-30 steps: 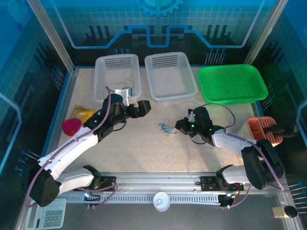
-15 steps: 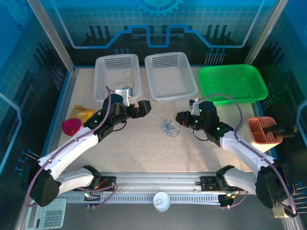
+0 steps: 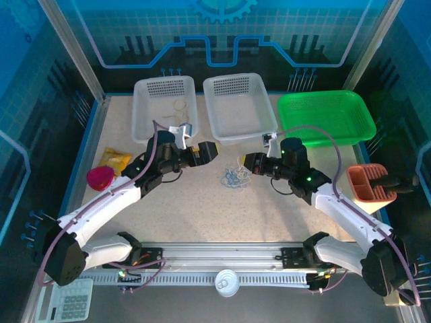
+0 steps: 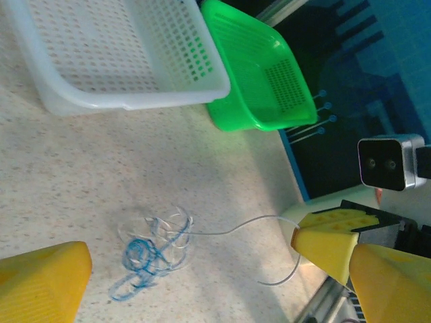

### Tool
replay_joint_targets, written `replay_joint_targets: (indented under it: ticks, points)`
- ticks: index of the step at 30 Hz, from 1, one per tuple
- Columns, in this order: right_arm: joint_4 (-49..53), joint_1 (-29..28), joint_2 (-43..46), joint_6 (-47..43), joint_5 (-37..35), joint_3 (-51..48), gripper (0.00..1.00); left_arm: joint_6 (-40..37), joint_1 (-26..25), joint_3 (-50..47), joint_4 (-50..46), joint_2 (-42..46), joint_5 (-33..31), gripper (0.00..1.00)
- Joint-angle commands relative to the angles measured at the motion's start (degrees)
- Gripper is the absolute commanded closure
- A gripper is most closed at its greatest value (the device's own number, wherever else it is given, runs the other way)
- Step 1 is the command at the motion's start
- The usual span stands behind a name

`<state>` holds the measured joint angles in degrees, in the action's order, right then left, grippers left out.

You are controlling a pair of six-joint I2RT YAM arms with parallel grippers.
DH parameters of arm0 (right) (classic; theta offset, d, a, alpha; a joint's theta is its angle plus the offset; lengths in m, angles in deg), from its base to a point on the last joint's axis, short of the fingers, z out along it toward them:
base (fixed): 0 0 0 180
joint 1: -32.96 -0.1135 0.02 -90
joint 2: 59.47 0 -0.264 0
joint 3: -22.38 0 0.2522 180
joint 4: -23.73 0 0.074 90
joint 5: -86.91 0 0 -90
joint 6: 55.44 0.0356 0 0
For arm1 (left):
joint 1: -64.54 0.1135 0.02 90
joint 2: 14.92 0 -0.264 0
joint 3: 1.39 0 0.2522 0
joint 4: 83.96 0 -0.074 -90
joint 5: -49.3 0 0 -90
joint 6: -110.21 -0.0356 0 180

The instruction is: Untangle the cables

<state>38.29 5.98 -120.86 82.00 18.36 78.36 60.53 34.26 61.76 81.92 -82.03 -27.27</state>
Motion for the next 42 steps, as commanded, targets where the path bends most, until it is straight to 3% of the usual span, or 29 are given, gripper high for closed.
replay_joint_targets:
  ticks: [1, 15, 27, 33, 42]
  points:
    - [0.7, -1.0, 0.9, -2.0, 2.0, 2.5, 1.0, 5.2, -0.4, -0.9, 4.7, -1.5, 5.3, 0.01]
    - [0.3, -2.2, 0.4, -3.2, 1.6, 2.4, 1.0, 25.3, -1.8, -5.2, 24.2, -6.9, 12.6, 0.03]
    - [1.3, -2.2, -0.3, -4.0, 0.4, 2.9, 1.0, 29.8, -5.0, -7.8, 29.7, -6.5, 10.9, 0.08]
    - [2.1, -2.2, -0.5, -3.5, -1.3, 2.8, 1.0, 24.6, -5.1, -9.2, 28.5, -4.7, 10.4, 0.16]
    - [1.4, -1.6, -1.7, -0.4, 0.7, 3.5, 1.0, 2.3, -5.1, -9.9, 18.6, -0.2, 12.9, 0.33]
